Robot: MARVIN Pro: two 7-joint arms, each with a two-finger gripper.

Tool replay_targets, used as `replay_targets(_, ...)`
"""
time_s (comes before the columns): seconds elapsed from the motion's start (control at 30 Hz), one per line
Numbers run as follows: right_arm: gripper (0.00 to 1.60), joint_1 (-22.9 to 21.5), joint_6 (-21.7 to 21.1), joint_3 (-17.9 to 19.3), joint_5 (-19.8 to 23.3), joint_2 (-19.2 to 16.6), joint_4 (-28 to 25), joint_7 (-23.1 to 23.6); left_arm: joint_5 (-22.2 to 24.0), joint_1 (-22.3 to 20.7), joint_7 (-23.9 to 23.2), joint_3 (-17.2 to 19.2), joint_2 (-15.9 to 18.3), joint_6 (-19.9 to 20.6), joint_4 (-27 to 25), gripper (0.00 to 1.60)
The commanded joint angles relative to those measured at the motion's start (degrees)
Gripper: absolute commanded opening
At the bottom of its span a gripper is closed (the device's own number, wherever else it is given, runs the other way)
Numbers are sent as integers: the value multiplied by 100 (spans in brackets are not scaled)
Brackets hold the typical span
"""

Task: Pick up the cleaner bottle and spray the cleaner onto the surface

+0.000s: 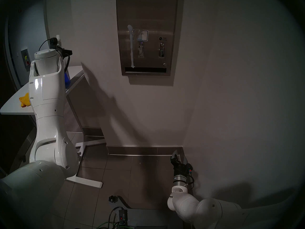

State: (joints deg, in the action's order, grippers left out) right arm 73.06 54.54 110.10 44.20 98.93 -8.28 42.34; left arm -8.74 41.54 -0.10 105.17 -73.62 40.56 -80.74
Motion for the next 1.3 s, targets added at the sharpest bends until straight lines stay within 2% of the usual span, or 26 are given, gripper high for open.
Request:
replay_targets(0.0,160,-46,46,31,35,28,-150,88,9,-477,-4,-10,135,-144,2,0)
replay_targets(0.53,160,-31,46,213,273,41,-202,138,-14,-766,-5,-47,296,-155,338,0)
replay_targets(1.27,160,-31,46,427,566,50,-302,251,-19,-1090,-15,-188,336,-173,716,0)
